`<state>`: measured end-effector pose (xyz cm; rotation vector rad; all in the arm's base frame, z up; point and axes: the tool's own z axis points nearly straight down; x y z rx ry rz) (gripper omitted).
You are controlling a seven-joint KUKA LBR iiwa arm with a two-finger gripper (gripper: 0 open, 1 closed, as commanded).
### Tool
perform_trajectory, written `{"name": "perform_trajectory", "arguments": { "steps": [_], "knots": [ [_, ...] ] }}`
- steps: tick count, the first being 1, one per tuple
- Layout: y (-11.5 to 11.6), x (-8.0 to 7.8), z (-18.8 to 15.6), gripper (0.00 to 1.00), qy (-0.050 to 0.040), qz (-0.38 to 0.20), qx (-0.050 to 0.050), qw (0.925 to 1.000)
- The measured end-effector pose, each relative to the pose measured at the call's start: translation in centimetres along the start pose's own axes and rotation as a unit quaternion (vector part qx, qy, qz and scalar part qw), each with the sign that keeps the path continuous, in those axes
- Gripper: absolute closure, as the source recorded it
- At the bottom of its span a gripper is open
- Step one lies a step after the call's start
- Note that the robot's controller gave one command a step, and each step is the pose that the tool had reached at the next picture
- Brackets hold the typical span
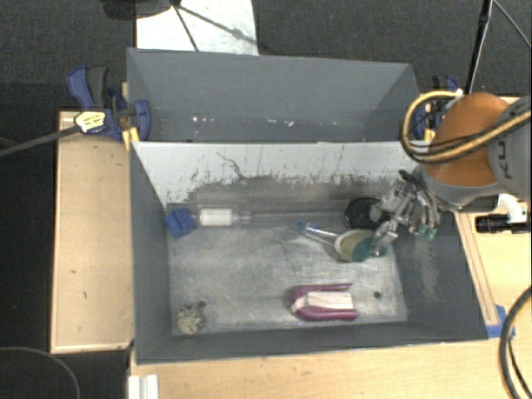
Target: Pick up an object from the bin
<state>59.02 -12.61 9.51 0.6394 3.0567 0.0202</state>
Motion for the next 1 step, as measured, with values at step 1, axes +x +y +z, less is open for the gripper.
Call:
{"name": "perform_trajectory", "arguments": {
  "steps": [1],
  "knots": [
    [2.20,0.29,-11.67,1.00,0.0027,0.007,0.007,0.9999]
  ]
}}
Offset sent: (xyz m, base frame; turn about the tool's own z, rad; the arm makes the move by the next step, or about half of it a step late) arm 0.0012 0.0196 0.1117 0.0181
